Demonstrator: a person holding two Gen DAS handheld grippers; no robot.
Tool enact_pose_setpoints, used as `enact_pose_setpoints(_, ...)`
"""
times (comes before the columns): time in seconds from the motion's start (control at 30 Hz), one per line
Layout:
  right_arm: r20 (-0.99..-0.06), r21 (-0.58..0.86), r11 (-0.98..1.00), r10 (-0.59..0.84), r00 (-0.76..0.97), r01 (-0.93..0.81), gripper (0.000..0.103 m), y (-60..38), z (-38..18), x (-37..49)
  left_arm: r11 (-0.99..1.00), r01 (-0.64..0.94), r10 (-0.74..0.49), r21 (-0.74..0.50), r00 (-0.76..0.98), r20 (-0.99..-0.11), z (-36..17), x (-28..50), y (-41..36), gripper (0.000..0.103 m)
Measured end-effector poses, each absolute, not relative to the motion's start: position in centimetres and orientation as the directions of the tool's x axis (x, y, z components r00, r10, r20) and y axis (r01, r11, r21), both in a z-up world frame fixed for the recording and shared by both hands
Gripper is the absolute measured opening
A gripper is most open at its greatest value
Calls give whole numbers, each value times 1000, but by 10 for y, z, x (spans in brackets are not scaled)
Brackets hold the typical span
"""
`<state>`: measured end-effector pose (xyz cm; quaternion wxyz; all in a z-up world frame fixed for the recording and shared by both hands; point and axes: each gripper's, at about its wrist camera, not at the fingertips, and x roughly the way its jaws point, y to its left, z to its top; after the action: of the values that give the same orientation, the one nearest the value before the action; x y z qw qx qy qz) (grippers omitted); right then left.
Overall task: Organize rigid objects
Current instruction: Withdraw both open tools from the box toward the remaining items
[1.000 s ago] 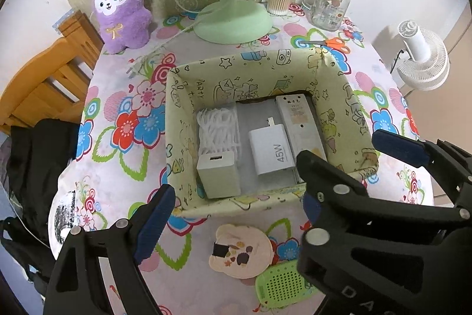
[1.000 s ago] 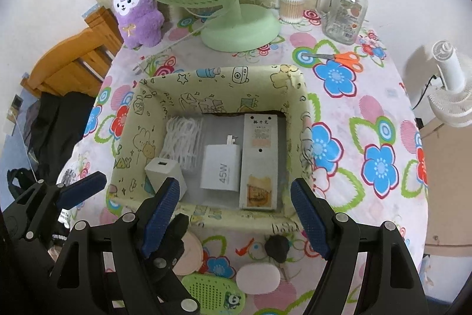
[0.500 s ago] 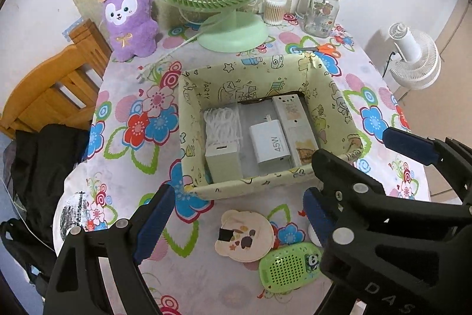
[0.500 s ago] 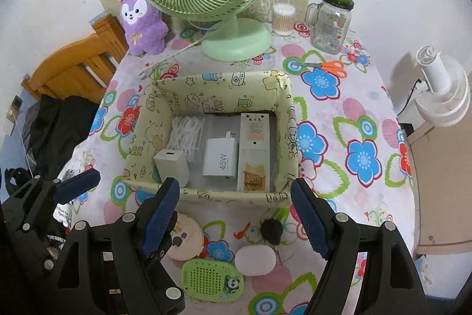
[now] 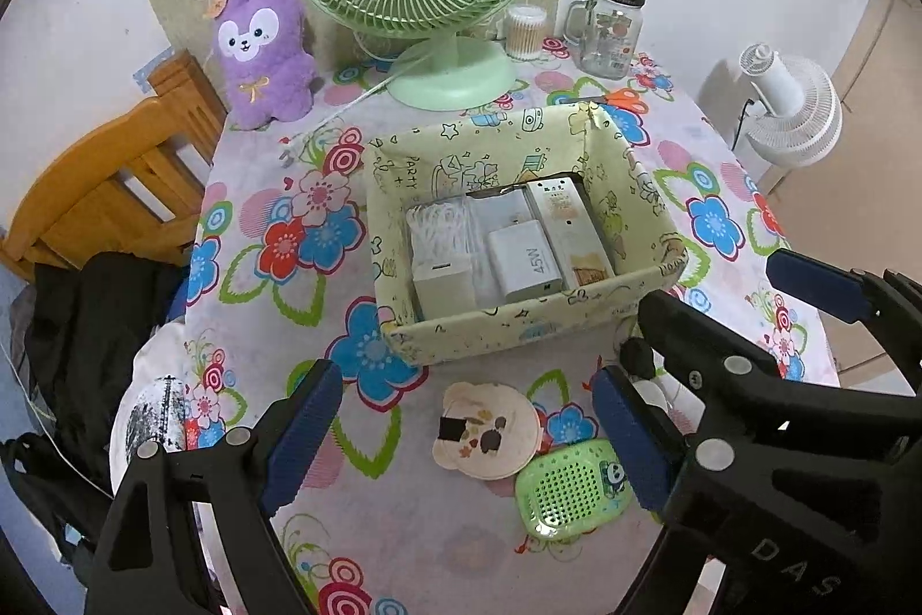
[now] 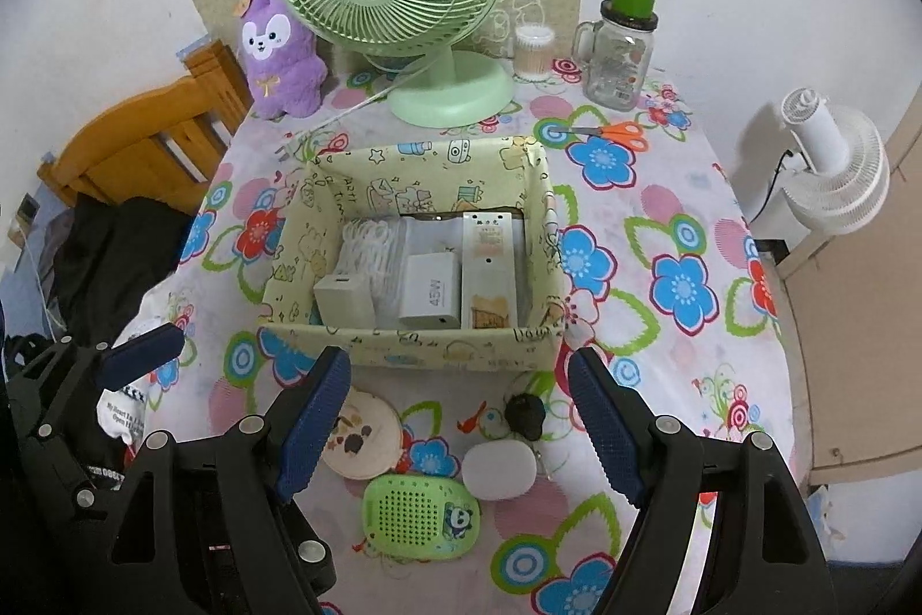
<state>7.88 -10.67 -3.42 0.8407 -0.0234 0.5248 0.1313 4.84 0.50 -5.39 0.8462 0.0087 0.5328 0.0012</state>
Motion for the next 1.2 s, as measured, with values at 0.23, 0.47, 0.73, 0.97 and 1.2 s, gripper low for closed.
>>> enact_pose_setpoints(0.23, -881, 74, 972, 169, 442, -223, 81, -107, -28, 62, 999, 27, 5, 19, 444, -896, -52, 36, 8, 90)
enact_pose_setpoints(0.47, -878, 47, 978, 137, 458, -203, 81, -108, -27, 48, 999, 44, 6, 28, 449, -894, -55, 28, 10, 90)
enact_pose_setpoints(0.73, -870, 24, 981, 115, 479, -192, 81, -113, -29, 40, 998, 57, 5, 34, 439, -898, -62, 27, 8, 91)
enact_pose_setpoints(0.97, -874, 39, 975, 139, 465, -218, 81, -119, -40, 46, 999, 39, 12, 31, 428, -904, -72, 30, 4, 91)
enact_pose_setpoints(1.2, -881, 56, 966, 167, 443, -253, 81, -119, -58, 50, 1000, 24, 5, 16, 394, -919, -91, 33, 8, 91)
